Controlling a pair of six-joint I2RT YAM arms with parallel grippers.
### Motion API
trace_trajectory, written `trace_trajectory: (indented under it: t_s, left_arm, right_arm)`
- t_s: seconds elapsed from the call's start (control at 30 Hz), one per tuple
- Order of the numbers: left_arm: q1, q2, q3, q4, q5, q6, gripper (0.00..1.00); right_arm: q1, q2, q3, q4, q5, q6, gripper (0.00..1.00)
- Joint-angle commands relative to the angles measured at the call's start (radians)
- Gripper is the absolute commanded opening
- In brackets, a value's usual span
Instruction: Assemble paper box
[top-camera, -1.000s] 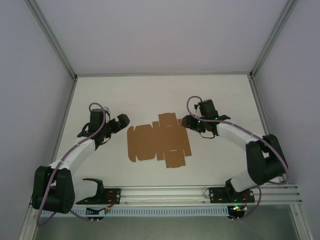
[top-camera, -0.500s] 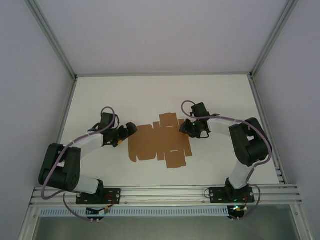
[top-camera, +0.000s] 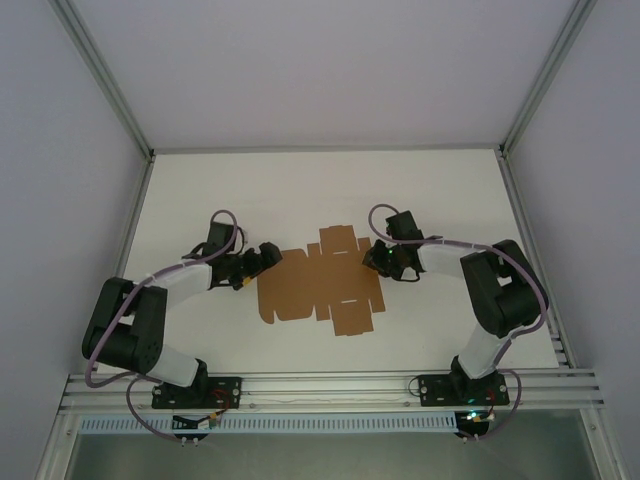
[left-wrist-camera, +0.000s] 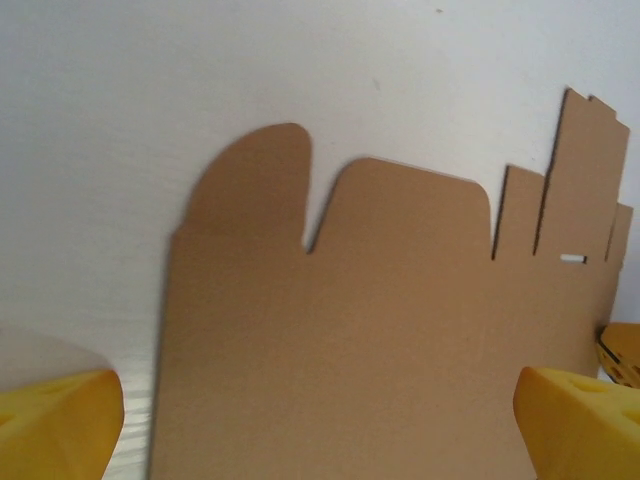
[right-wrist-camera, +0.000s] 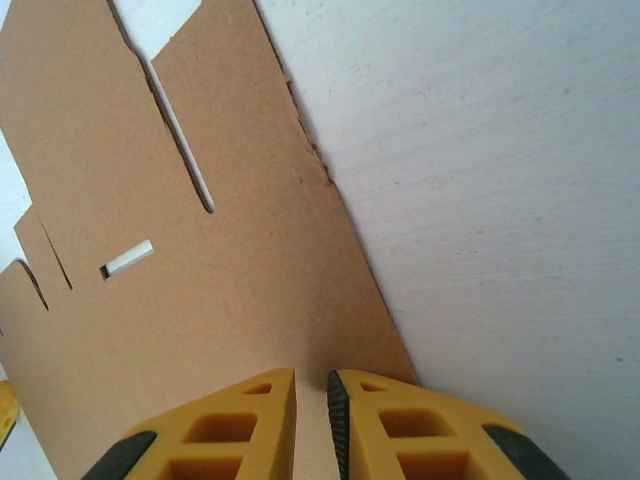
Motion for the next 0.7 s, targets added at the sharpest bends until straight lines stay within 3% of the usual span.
trace_trajectory:
  t_s: [0.0,0.33,0.5,0.67]
  left_arm:
    - [-0.067,0.064,0.003,0.112,0.273,0.004,0.99]
    - [-0.067,-0.015,0.015,0.204,0.420,-0.045,0.96]
    - [-0.069,-0.146,0.008,0.217,0.415,-0.055,0.96]
    - [-0.092,-0.162,0.030,0.211,0.371,-0.042,0.95]
  right_arm:
    - [-0.005,0.069,-0.072,-0.151,0.094,0.020,0.21]
    - [-0.012,0.053,-0.100,-0.119,0.052,0.002,0.21]
    - [-0.012,0.032,-0.119,-0.091,0.032,-0.010,0.20]
    - [-0.011,0.032,-0.127,-0.058,0.006,-0.004,0.21]
